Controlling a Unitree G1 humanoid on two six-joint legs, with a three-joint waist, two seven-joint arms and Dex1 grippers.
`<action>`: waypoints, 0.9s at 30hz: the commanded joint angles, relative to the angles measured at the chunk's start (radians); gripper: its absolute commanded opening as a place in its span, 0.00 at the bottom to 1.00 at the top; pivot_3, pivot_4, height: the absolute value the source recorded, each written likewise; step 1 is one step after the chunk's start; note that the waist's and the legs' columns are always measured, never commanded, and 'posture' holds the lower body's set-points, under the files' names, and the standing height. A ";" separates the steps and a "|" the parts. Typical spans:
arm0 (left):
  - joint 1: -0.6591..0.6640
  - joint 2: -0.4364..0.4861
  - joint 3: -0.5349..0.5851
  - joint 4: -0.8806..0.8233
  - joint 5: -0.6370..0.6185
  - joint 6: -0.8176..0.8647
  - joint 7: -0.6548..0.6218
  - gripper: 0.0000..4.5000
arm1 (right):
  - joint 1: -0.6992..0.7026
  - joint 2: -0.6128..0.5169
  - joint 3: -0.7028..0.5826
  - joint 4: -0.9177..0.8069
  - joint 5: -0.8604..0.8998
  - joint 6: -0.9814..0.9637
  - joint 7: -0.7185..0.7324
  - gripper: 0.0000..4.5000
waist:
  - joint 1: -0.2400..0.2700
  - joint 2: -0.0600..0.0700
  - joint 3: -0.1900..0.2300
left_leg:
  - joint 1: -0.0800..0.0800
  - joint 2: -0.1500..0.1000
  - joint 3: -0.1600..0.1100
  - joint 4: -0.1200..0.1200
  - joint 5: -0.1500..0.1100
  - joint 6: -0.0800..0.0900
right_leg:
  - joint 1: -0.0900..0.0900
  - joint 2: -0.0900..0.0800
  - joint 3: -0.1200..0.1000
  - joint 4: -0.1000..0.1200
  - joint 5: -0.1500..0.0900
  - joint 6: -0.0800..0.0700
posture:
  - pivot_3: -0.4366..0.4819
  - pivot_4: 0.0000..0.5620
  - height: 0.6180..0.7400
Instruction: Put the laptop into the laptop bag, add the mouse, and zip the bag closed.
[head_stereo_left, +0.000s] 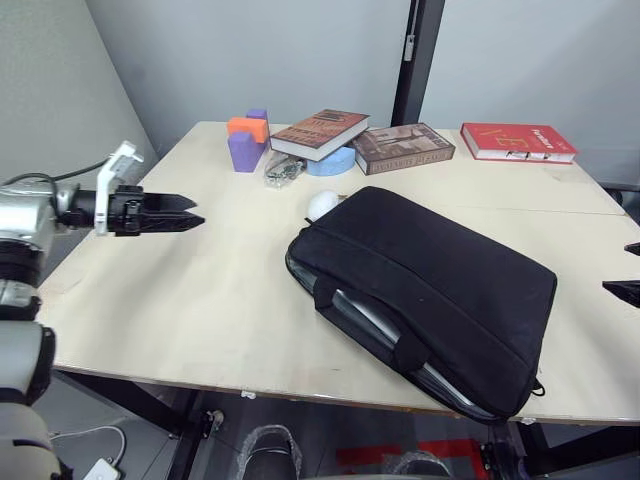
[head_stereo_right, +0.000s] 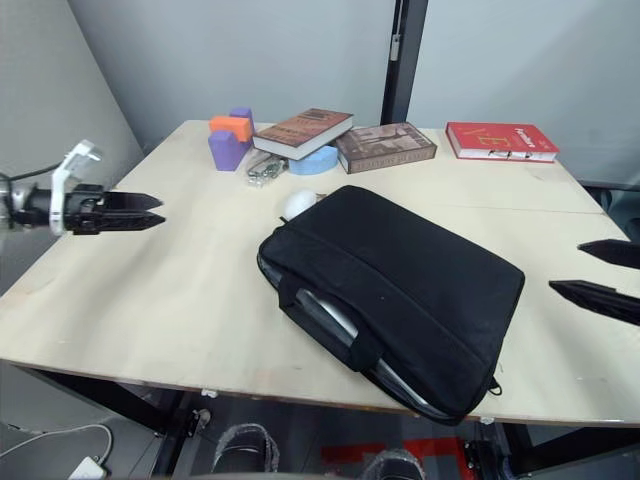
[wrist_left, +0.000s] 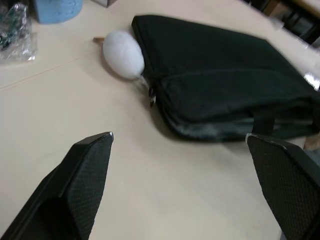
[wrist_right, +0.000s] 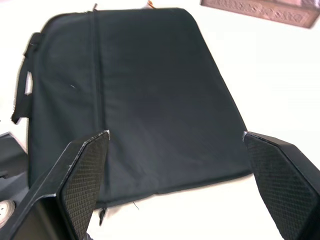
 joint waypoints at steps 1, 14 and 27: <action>-0.074 -0.074 0.009 0.110 0.073 -0.049 -0.003 1.00 | -0.039 0.003 -0.019 -0.053 0.064 0.020 -0.032 0.99 | 0.001 0.000 0.000 | 0.000 0.000 0.000 0.001 0.000 0.000 | 0.000 0.000 0.000 0.000 0.000 0.000 | 0.48 0.27 0.92; -0.154 -0.462 0.133 0.434 0.154 0.058 0.241 1.00 | -0.231 -0.012 0.057 -0.226 0.346 0.093 -0.248 0.99 | 0.006 -0.001 0.000 | -0.001 -0.001 0.000 0.002 0.000 0.002 | 0.001 -0.001 0.000 -0.001 0.000 0.000 | 0.48 0.27 0.92; -0.154 -0.607 0.194 0.446 0.217 0.101 0.293 1.00 | -0.092 0.019 -0.001 -0.270 0.416 0.157 -0.294 0.99 | 0.011 -0.002 0.001 | -0.001 -0.001 -0.002 0.001 0.000 0.003 | 0.003 -0.001 -0.002 -0.003 0.000 0.000 | 0.48 0.27 0.92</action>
